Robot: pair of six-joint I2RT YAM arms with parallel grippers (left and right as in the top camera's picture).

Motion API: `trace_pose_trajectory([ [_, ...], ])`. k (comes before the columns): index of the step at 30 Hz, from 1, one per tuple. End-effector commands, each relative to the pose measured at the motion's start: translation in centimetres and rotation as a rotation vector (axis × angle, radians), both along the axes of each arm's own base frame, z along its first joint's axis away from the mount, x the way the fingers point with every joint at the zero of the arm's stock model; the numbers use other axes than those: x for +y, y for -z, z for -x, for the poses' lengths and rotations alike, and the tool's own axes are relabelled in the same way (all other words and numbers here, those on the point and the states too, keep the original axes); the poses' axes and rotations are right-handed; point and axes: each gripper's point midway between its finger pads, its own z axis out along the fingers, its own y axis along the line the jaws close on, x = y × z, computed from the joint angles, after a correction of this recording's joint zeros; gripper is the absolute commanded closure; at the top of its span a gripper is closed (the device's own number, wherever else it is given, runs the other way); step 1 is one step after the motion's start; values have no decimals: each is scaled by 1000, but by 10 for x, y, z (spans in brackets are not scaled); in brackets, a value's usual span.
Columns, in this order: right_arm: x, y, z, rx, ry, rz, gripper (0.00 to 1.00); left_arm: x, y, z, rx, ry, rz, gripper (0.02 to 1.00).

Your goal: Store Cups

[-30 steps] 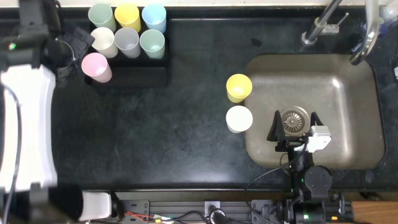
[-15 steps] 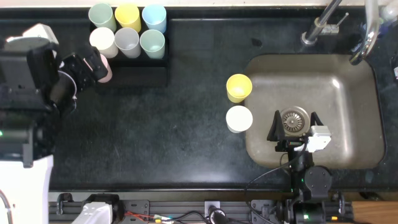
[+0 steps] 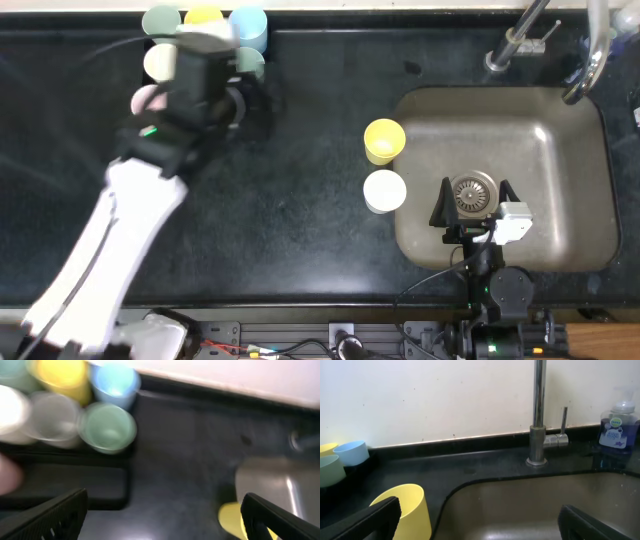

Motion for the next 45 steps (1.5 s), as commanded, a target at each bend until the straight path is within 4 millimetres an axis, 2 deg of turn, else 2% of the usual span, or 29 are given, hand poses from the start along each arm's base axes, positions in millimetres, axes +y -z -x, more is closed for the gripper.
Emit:
trace_pose_trajectory([
  [1, 2, 3, 0, -1, -9, -8, 3, -51, 28, -7, 82, 107, 35, 18],
  [4, 2, 3, 0, -2, -8, -7, 3, -83, 49, -17, 124, 160, 17, 18],
  [9, 2, 3, 0, -1, -8, -7, 3, -135, 58, -27, 129, 271, -32, 18],
  [13, 2, 3, 0, -1, -8, -8, 3, -154, 73, -23, 177, 310, -77, 18],
  [17, 2, 3, 0, -1, -9, -7, 3, -159, 87, -14, 217, 327, -100, 18],
  [24, 2, 3, 0, -2, -8, -7, 3, -142, 107, 14, 348, 322, -188, 23],
  [28, 2, 3, 0, -2, -8, -7, 3, -144, 112, 17, 359, 330, -197, 23],
  [35, 2, 3, 0, -2, -8, -7, 3, -153, 133, 23, 391, 352, -232, 23],
  [45, 2, 3, 0, -2, -9, -8, 5, -155, 139, 28, 412, 363, -233, 38],
])
